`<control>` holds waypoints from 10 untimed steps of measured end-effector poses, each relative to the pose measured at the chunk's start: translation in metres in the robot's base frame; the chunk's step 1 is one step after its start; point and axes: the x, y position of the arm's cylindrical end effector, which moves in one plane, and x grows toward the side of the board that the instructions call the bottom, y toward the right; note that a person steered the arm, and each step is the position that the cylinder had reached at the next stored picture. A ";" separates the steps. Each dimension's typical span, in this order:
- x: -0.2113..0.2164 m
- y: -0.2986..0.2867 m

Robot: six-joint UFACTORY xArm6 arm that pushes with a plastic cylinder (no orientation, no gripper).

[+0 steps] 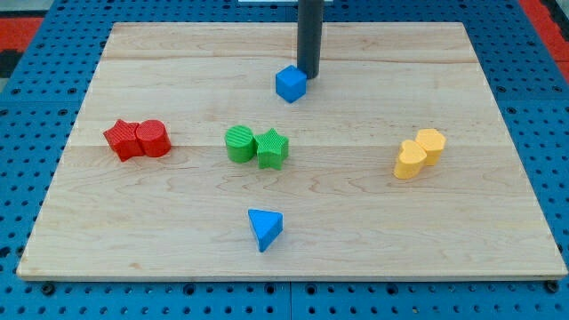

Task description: Keep the blue cube to the left of the yellow heart

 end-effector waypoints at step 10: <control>0.098 0.022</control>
